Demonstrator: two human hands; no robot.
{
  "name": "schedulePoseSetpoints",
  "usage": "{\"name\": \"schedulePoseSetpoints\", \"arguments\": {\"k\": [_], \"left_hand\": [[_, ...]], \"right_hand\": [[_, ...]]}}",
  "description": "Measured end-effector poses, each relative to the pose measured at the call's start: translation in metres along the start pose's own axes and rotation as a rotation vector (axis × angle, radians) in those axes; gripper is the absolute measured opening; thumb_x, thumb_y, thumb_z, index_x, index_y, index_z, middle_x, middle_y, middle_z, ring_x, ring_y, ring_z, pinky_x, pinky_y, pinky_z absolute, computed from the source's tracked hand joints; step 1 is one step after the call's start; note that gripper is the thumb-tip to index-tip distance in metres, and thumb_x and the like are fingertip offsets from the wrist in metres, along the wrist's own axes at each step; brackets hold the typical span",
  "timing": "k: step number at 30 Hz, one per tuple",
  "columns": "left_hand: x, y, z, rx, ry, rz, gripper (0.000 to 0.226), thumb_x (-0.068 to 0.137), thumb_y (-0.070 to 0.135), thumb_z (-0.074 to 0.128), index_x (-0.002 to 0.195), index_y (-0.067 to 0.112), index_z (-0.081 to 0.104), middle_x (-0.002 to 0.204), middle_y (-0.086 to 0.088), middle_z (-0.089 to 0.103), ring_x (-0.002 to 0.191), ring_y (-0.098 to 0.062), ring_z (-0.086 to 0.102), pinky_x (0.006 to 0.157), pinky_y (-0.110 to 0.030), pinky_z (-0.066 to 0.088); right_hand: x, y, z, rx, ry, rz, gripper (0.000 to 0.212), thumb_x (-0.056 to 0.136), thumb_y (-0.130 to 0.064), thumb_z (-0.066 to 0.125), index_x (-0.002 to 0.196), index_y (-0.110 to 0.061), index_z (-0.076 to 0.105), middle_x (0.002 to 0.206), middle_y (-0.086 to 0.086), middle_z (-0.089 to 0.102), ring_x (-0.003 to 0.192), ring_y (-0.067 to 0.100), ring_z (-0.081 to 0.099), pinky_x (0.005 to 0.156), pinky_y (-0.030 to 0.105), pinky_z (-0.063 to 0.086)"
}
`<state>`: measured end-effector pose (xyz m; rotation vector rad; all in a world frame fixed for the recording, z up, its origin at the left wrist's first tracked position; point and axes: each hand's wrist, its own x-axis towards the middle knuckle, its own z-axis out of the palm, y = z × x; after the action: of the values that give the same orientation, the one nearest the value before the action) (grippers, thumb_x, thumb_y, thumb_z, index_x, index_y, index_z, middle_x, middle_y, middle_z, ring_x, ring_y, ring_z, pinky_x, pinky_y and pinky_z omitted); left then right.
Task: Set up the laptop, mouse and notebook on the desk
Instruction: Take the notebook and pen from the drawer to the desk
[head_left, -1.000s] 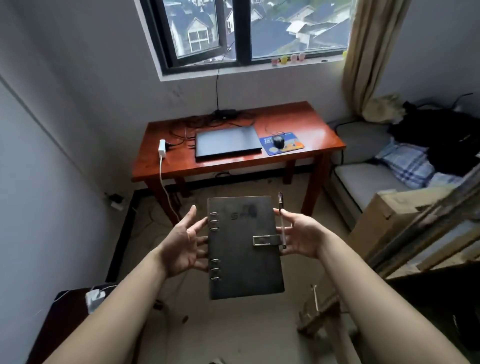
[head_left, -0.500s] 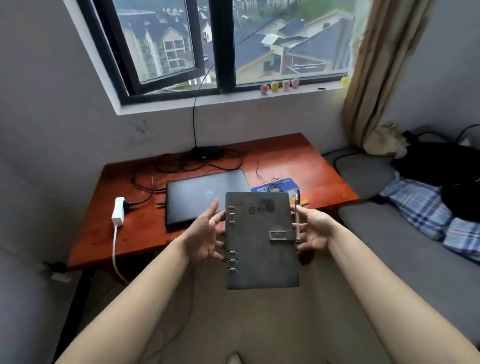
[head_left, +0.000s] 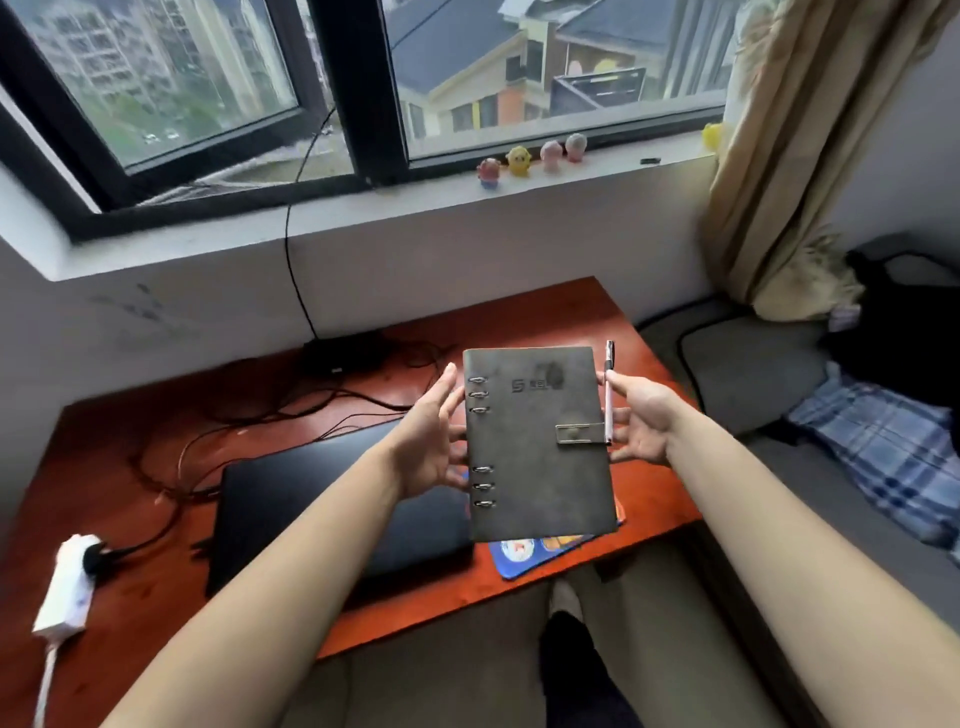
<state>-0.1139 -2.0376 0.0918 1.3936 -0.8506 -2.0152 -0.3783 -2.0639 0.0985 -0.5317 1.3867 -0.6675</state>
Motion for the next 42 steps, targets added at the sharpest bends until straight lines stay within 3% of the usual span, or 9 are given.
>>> {"name": "schedulePoseSetpoints", "arguments": {"k": [5, 8, 18, 24, 32, 33, 34, 38, 42], "left_hand": [[0.116, 0.049, 0.009, -0.064, 0.143, -0.095, 0.073, 0.083, 0.086, 0.032, 0.148, 0.052, 0.031, 0.13, -0.012, 0.062, 0.111, -0.032, 0.067, 0.087, -0.058, 0.054], [0.178, 0.069, 0.013, -0.101, 0.186, -0.149, 0.072, 0.082, 0.087, 0.028, 0.146, 0.054, 0.034, 0.131, -0.009, 0.06, 0.115, -0.028, 0.061, 0.098, -0.064, 0.044], [0.301, 0.068, 0.03, -0.26, 0.408, -0.292, 0.06, 0.086, 0.083, 0.03, 0.117, 0.041, 0.058, 0.126, -0.008, 0.058, 0.114, -0.028, 0.055, 0.088, -0.056, 0.041], [0.322, 0.056, 0.025, -0.221, 0.427, -0.317, 0.074, 0.084, 0.084, 0.032, 0.137, 0.038, 0.054, 0.131, -0.009, 0.06, 0.12, -0.029, 0.055, 0.099, -0.06, 0.042], [0.309, 0.057, 0.022, -0.177, 0.408, -0.24, 0.072, 0.09, 0.077, 0.034, 0.144, 0.031, 0.045, 0.117, -0.002, 0.062, 0.106, -0.017, 0.059, 0.095, -0.048, 0.04], [0.305, 0.058, 0.018, -0.159, 0.413, -0.224, 0.074, 0.091, 0.076, 0.034, 0.147, 0.029, 0.042, 0.124, -0.002, 0.06, 0.113, -0.018, 0.057, 0.099, -0.05, 0.038], [0.3, 0.059, 0.014, -0.139, 0.431, -0.206, 0.075, 0.092, 0.075, 0.035, 0.149, 0.027, 0.04, 0.136, -0.005, 0.056, 0.125, -0.021, 0.052, 0.104, -0.052, 0.035], [0.275, 0.058, -0.009, 0.075, 0.517, -0.097, 0.07, 0.097, 0.066, 0.036, 0.151, 0.022, 0.039, 0.151, -0.006, 0.046, 0.139, -0.022, 0.041, 0.111, -0.043, 0.032], [0.238, 0.027, -0.04, 0.738, 0.613, 0.012, 0.064, 0.101, 0.055, 0.039, 0.151, 0.014, 0.04, 0.157, -0.012, 0.038, 0.146, -0.024, 0.031, 0.12, -0.035, 0.021]], "right_hand": [[0.112, -0.073, -0.023, -0.054, -0.019, 0.062, 0.03, 0.104, -0.047, 0.042, 0.099, -0.027, 0.063, 0.099, 0.004, 0.067, 0.085, 0.026, 0.065, 0.08, 0.048, 0.049], [0.174, -0.11, -0.038, -0.093, -0.033, 0.118, 0.032, 0.104, -0.047, 0.042, 0.099, -0.025, 0.064, 0.1, 0.004, 0.068, 0.087, 0.025, 0.064, 0.085, 0.05, 0.047], [0.312, -0.125, -0.053, -0.151, 0.084, 0.158, 0.027, 0.096, -0.041, 0.057, 0.11, -0.022, 0.071, 0.098, 0.001, 0.077, 0.065, 0.018, 0.074, 0.047, 0.025, 0.053], [0.337, -0.111, -0.059, -0.185, 0.174, 0.186, 0.023, 0.09, -0.039, 0.06, 0.09, -0.018, 0.071, 0.102, 0.0, 0.074, 0.088, 0.023, 0.069, 0.075, 0.033, 0.051], [0.327, -0.107, -0.062, -0.159, 0.27, 0.136, 0.043, 0.092, -0.035, 0.056, 0.118, -0.001, 0.061, 0.12, 0.025, 0.063, 0.087, 0.014, 0.039, 0.093, 0.047, 0.051], [0.323, -0.107, -0.062, -0.15, 0.288, 0.11, 0.041, 0.094, -0.034, 0.056, 0.118, -0.002, 0.06, 0.11, 0.023, 0.066, 0.126, 0.033, 0.051, 0.093, 0.046, 0.051], [0.32, -0.108, -0.061, -0.142, 0.298, 0.081, 0.036, 0.095, -0.033, 0.057, 0.115, -0.004, 0.064, 0.096, 0.014, 0.068, 0.089, 0.027, 0.063, 0.088, 0.041, 0.052], [0.301, -0.102, -0.041, -0.157, 0.235, -0.026, 0.028, 0.094, -0.028, 0.064, 0.119, -0.017, 0.071, 0.099, -0.004, 0.064, 0.09, 0.018, 0.058, 0.077, 0.032, 0.048], [0.289, -0.075, -0.001, -0.275, 0.179, -0.065, 0.033, 0.09, -0.018, 0.071, 0.123, -0.012, 0.069, 0.095, 0.001, 0.062, 0.083, 0.013, 0.054, 0.075, 0.024, 0.043]]}}
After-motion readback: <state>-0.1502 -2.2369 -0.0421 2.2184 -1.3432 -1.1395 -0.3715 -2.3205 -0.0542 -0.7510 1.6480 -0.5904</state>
